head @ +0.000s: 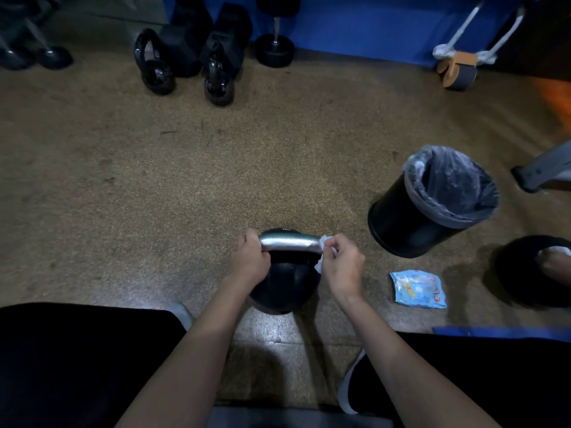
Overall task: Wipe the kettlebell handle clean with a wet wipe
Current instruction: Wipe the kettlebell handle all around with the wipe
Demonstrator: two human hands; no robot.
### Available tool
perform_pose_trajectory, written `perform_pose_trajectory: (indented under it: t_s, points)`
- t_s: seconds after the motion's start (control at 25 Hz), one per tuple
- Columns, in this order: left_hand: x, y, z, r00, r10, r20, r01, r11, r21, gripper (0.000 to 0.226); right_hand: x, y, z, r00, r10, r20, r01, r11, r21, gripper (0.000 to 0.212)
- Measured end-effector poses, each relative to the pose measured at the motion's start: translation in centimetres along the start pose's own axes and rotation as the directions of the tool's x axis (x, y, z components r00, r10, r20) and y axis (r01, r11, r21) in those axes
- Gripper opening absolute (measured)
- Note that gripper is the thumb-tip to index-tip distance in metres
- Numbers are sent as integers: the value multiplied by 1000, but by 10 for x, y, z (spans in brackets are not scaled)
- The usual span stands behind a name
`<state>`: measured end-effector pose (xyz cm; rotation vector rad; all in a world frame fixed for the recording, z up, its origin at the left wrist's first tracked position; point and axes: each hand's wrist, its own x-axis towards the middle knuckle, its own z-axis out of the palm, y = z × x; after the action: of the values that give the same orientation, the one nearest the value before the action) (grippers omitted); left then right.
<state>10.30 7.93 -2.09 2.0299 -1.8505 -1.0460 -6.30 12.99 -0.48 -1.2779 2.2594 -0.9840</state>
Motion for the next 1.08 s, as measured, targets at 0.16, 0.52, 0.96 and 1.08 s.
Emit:
perform_pose_trajectory:
  t_s: [0.16,0.52,0.96,1.08]
  points:
    - [-1,0,-1,1000,8,8,-8,1000,1,36,0,3,1,1000,5,-4,-5,1000,11,11]
    - [-2,1,-2,1000,-3,15,3,1000,14,37,-8,5,3,999,40,11,-40,999,15,14]
    - [-4,1,-4,1000,9,11,-9,1000,1,38,-15,5,6,999,12,50,-13,999,30,10]
    - [-3,1,-4,1000,11,11,-11,1000,-11,39,-14,6,2,998,-63,9,62,994,86,16]
